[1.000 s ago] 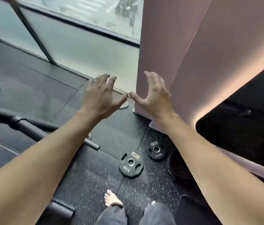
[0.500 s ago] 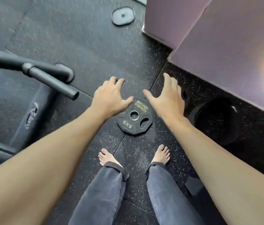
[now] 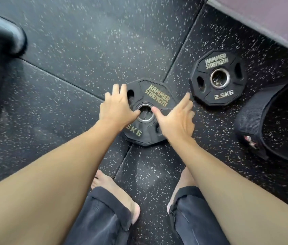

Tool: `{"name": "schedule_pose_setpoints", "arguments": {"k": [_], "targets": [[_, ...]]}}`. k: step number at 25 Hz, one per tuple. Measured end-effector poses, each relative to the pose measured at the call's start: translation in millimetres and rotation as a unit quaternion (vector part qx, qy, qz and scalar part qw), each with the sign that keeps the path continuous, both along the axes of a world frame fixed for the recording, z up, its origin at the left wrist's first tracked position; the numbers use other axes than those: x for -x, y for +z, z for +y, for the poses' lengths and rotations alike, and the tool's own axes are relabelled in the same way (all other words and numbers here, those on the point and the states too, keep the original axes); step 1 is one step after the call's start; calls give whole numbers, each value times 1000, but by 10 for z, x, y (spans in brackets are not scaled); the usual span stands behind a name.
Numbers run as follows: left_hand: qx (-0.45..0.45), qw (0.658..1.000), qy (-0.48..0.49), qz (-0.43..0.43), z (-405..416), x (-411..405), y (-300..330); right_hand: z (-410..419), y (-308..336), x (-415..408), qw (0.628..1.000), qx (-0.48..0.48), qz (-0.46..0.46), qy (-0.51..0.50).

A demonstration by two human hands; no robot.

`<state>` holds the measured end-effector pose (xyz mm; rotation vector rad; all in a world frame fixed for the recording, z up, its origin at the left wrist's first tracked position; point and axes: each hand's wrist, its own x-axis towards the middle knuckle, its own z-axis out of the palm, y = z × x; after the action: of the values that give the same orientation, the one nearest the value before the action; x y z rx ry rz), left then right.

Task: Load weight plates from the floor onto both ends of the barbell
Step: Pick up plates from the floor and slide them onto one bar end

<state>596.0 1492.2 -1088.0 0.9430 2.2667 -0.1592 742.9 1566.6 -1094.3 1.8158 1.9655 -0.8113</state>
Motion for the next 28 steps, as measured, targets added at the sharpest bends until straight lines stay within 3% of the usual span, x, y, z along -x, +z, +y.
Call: {"name": "schedule_pose_setpoints", "arguments": {"k": [4, 8, 15, 22, 28], "targets": [[4, 1000, 3, 8, 133, -55, -485, -59, -486, 138, 997, 57, -51, -21], [36, 997, 2, 62, 267, -113, -724, -123, -650, 161, 998, 7, -68, 13], [27, 995, 49, 88, 218, -226, -360, -7, -418, 33, 1000, 1, -2, 26], [29, 987, 138, 82, 235, -293, 1029, 245, 948, 50, 993, -47, 16, 109], [-113, 966, 209, 105, 518, 39, 3172, 742, 3119, 318, 980, -98, 120, 121]]}}
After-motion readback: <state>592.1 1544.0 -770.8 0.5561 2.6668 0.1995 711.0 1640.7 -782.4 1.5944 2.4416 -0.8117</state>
